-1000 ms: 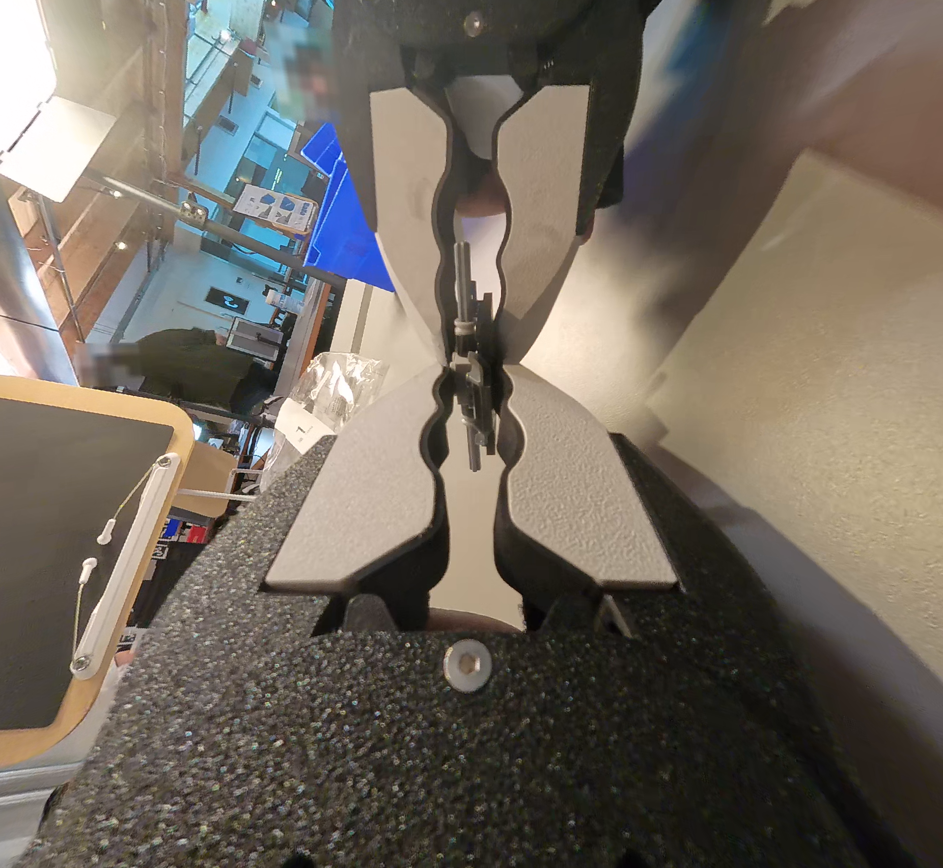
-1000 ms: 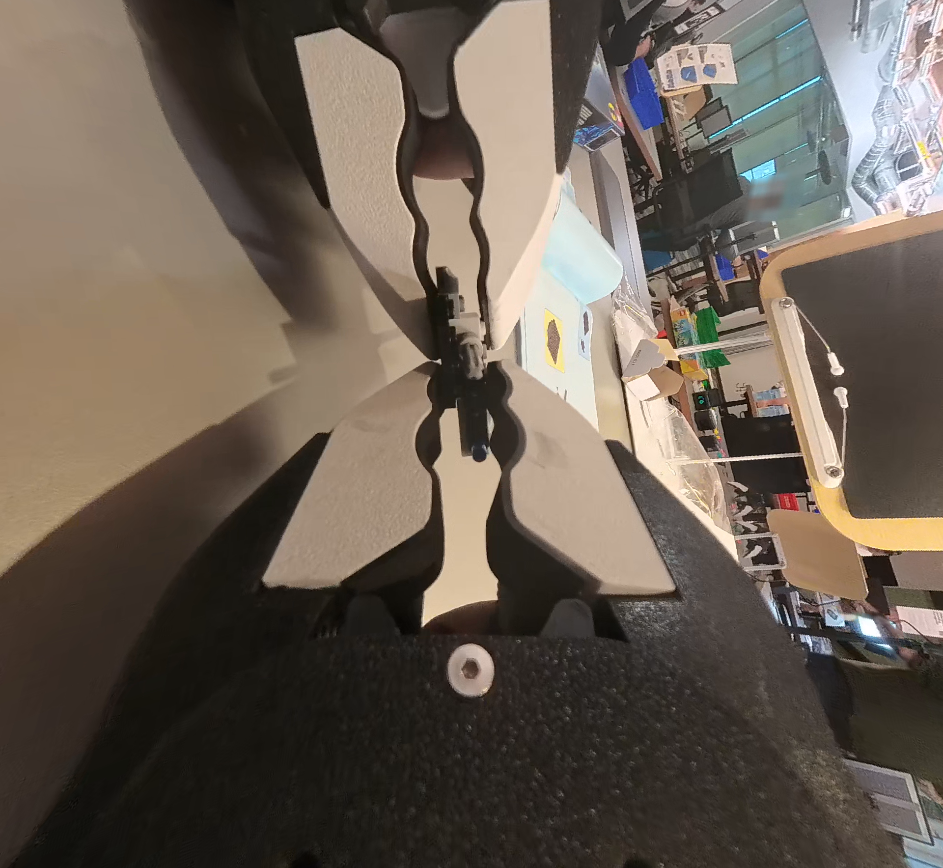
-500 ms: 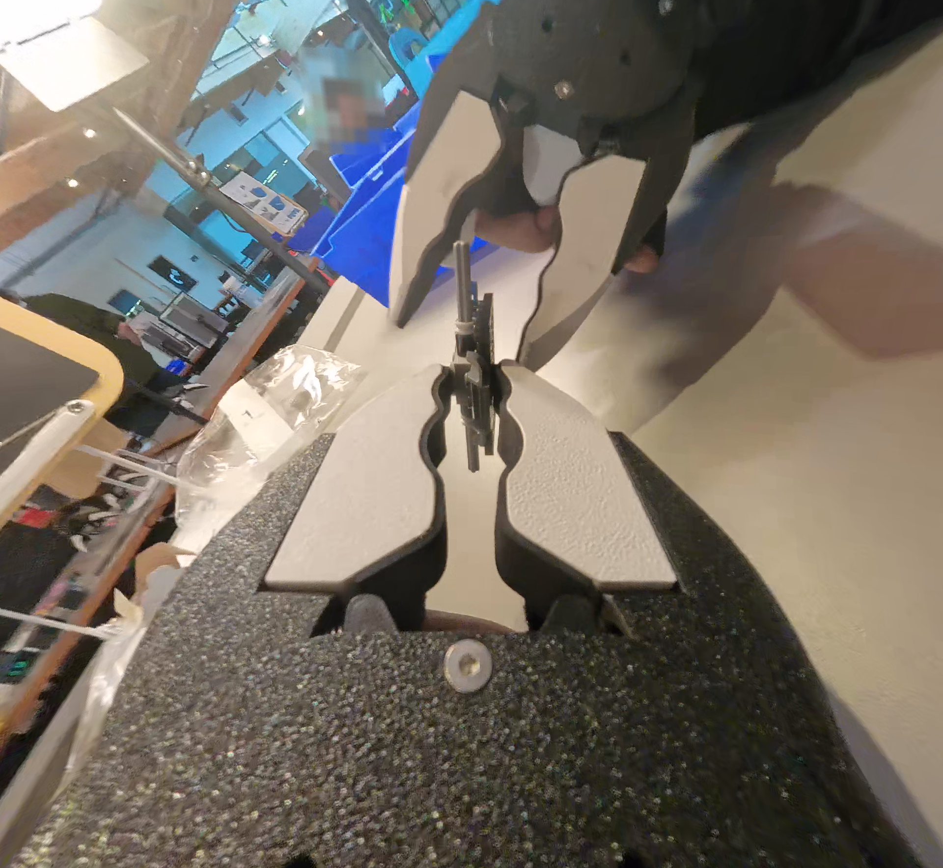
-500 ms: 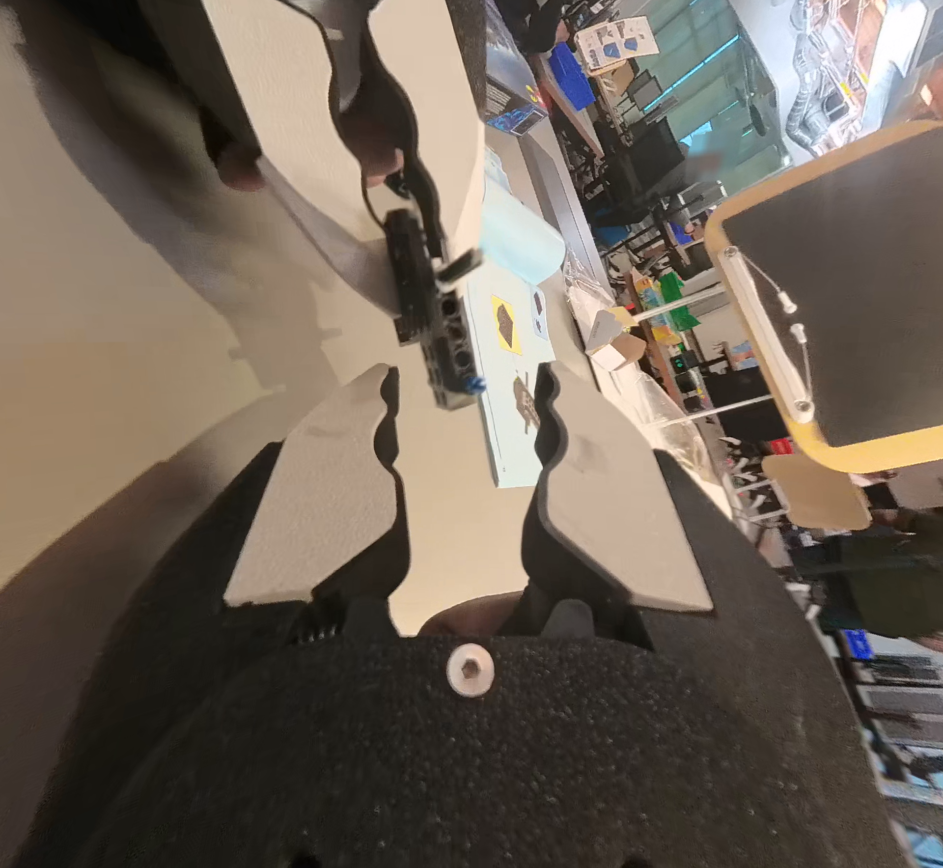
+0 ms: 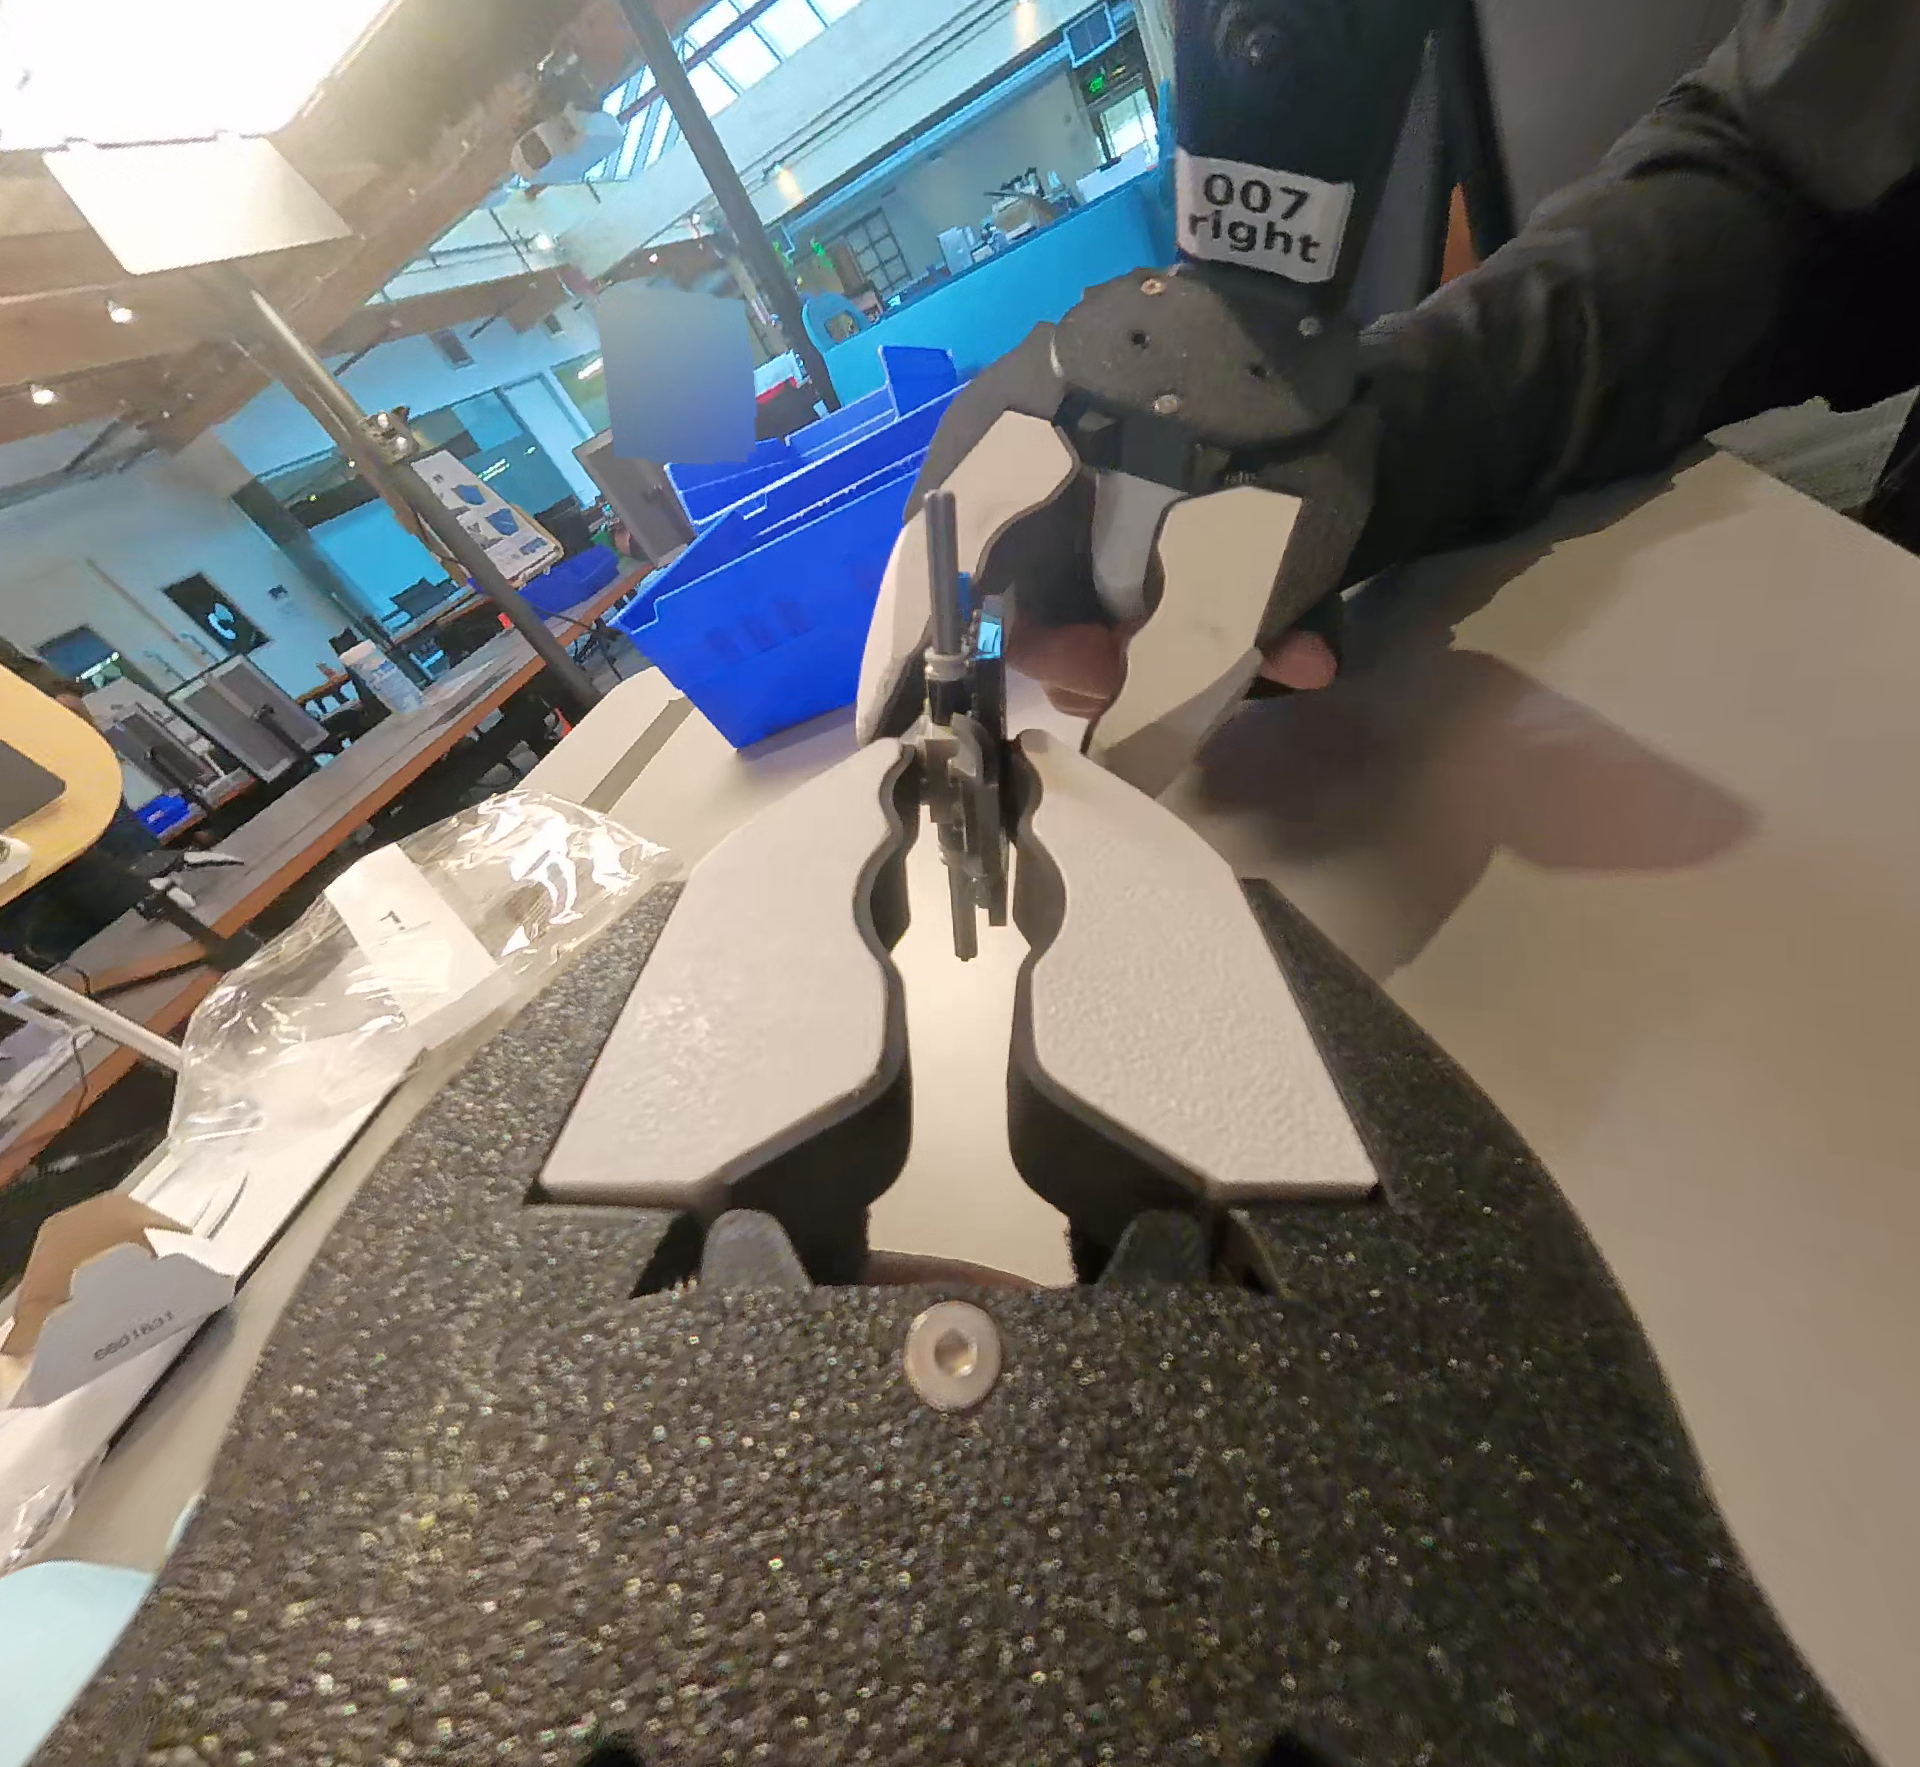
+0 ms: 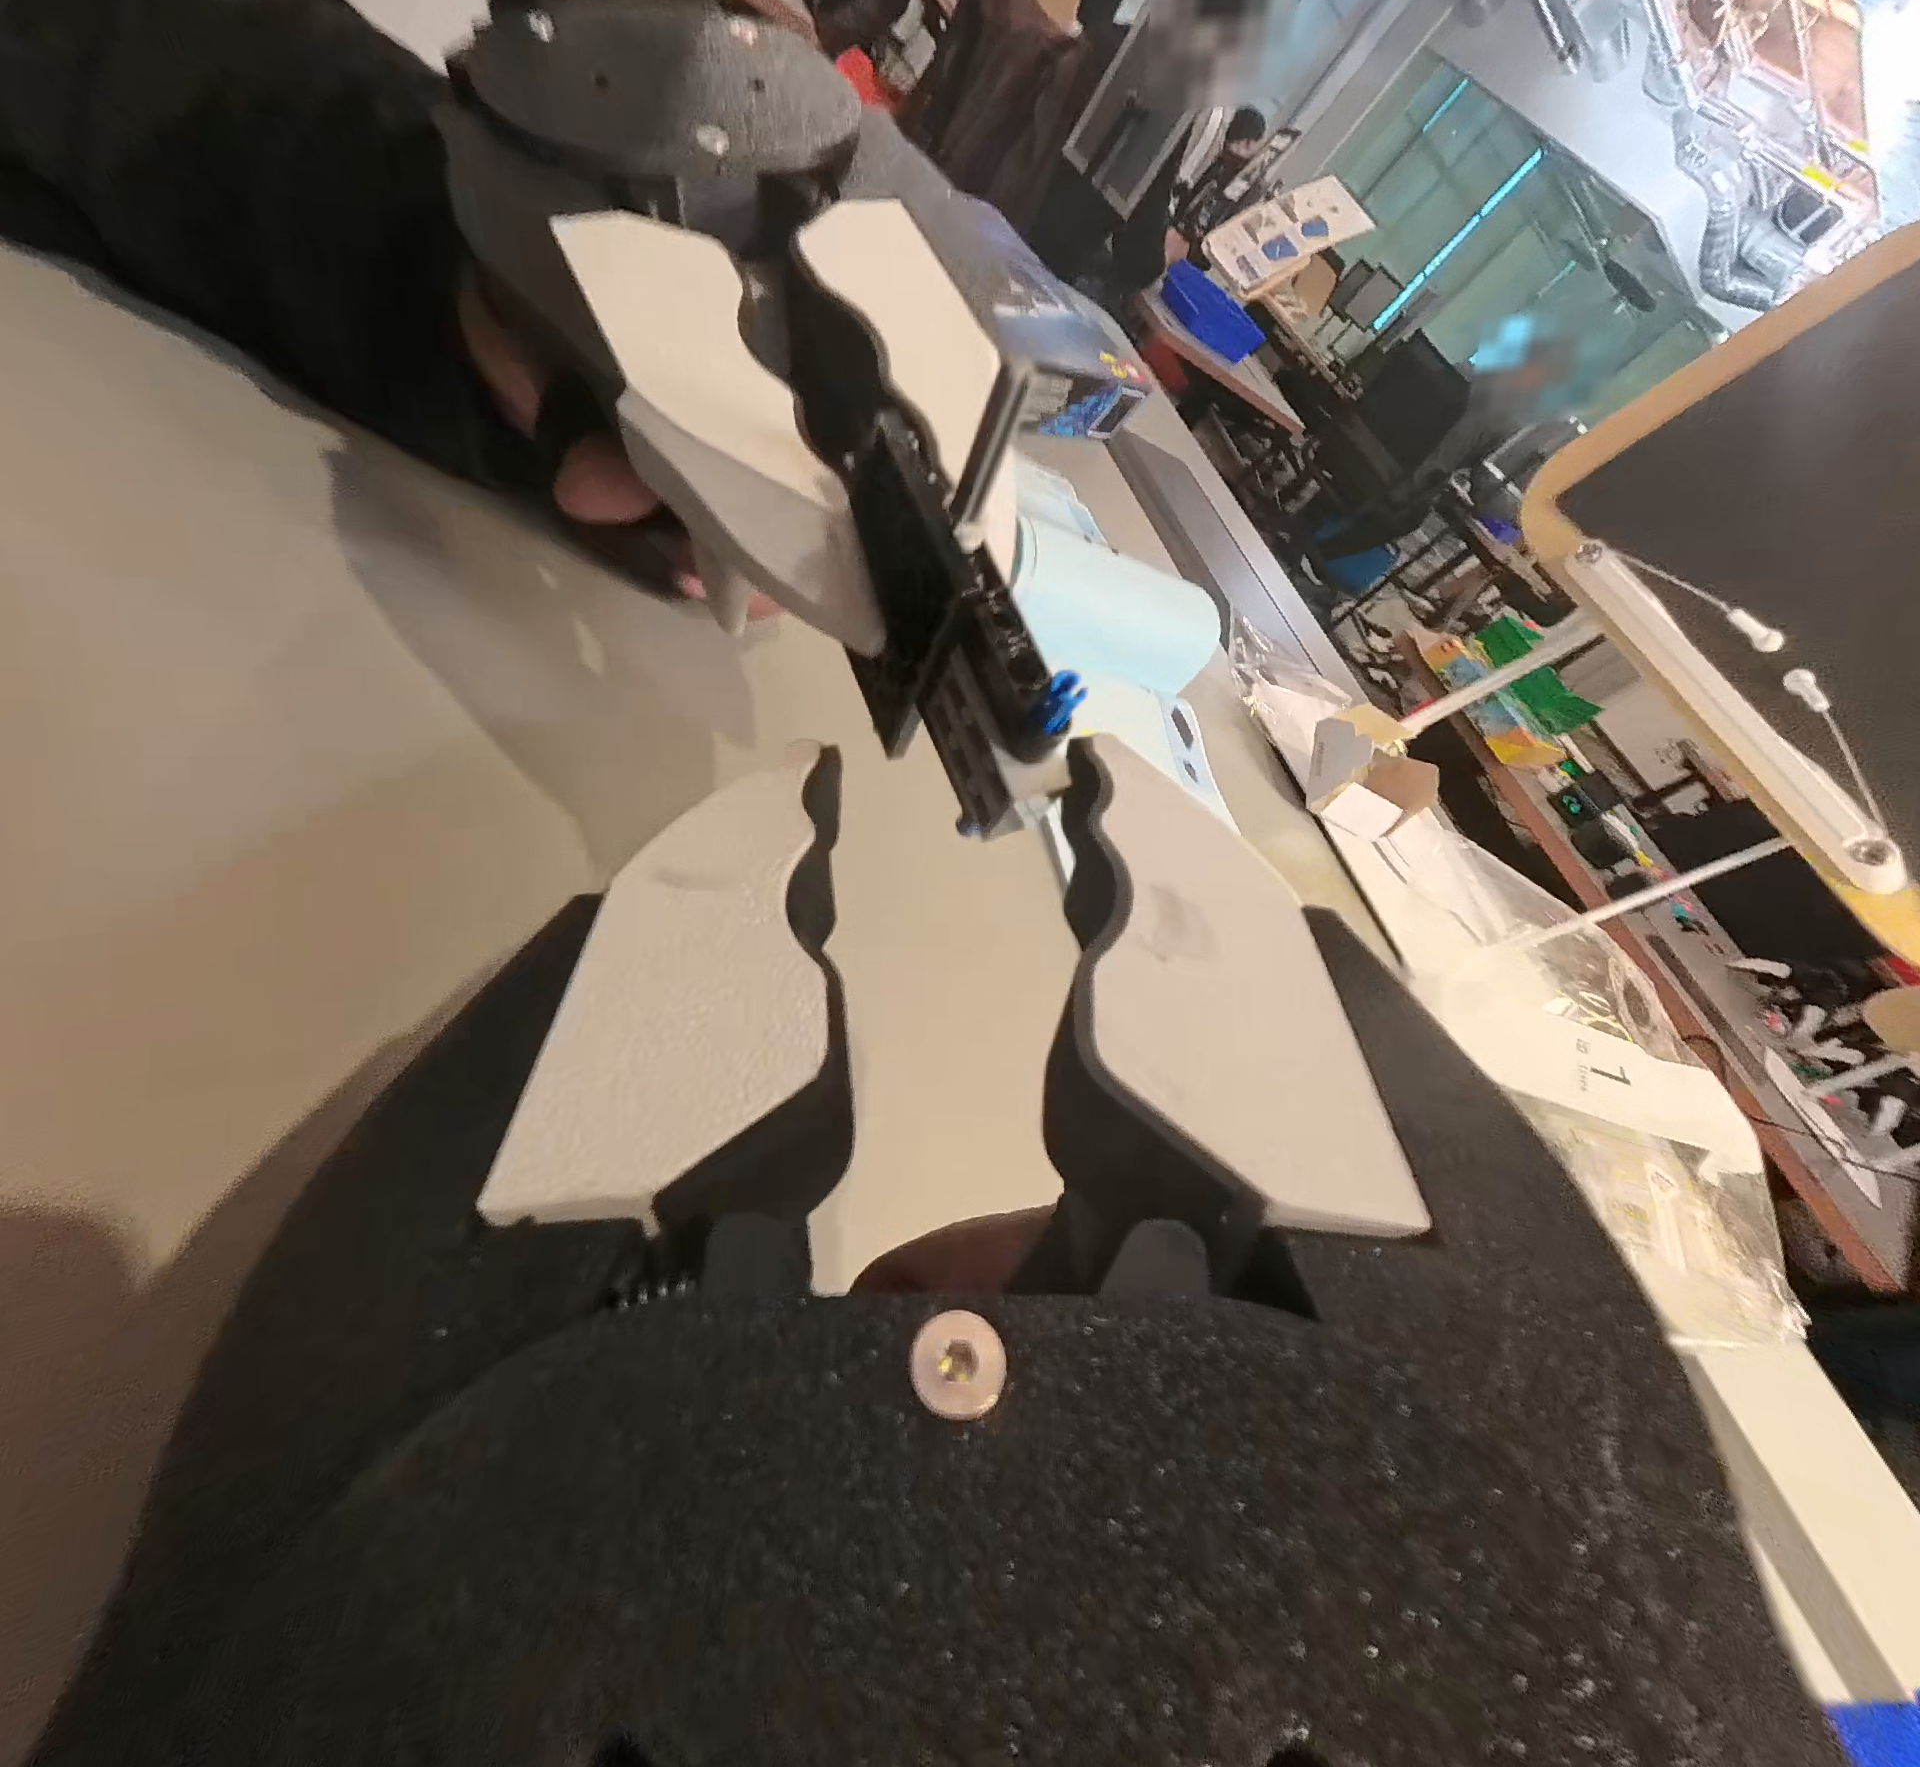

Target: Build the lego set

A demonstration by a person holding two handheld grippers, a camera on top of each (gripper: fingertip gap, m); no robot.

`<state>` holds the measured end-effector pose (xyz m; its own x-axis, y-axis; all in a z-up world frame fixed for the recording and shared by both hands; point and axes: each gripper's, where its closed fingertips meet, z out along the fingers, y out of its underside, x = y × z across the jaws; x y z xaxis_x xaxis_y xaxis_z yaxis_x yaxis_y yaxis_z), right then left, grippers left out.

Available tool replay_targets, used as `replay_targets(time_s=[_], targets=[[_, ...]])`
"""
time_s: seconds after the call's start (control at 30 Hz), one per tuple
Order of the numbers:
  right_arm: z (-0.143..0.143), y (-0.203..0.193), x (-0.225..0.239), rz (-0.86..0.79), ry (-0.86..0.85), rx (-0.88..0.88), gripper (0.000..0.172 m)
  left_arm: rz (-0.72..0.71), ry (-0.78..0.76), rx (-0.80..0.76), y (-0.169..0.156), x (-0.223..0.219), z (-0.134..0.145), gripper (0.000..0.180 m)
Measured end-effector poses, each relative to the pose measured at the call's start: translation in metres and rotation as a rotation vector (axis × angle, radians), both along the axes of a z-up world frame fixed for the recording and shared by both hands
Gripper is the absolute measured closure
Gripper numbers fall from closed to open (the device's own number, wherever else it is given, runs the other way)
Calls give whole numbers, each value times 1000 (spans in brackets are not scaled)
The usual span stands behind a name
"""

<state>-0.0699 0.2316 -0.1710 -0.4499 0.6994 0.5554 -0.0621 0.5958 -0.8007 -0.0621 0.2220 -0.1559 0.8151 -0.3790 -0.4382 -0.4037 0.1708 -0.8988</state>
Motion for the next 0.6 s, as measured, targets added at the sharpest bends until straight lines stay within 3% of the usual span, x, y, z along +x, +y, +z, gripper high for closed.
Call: replay_targets(time_s=[0.37, 0.6], targets=[[11, -17, 19, 173, 17, -78, 152, -95, 69, 20, -7, 17, -5, 165], [8, -23, 23, 232, -36, -94, 154, -144, 64, 5, -12, 22, -6, 165]])
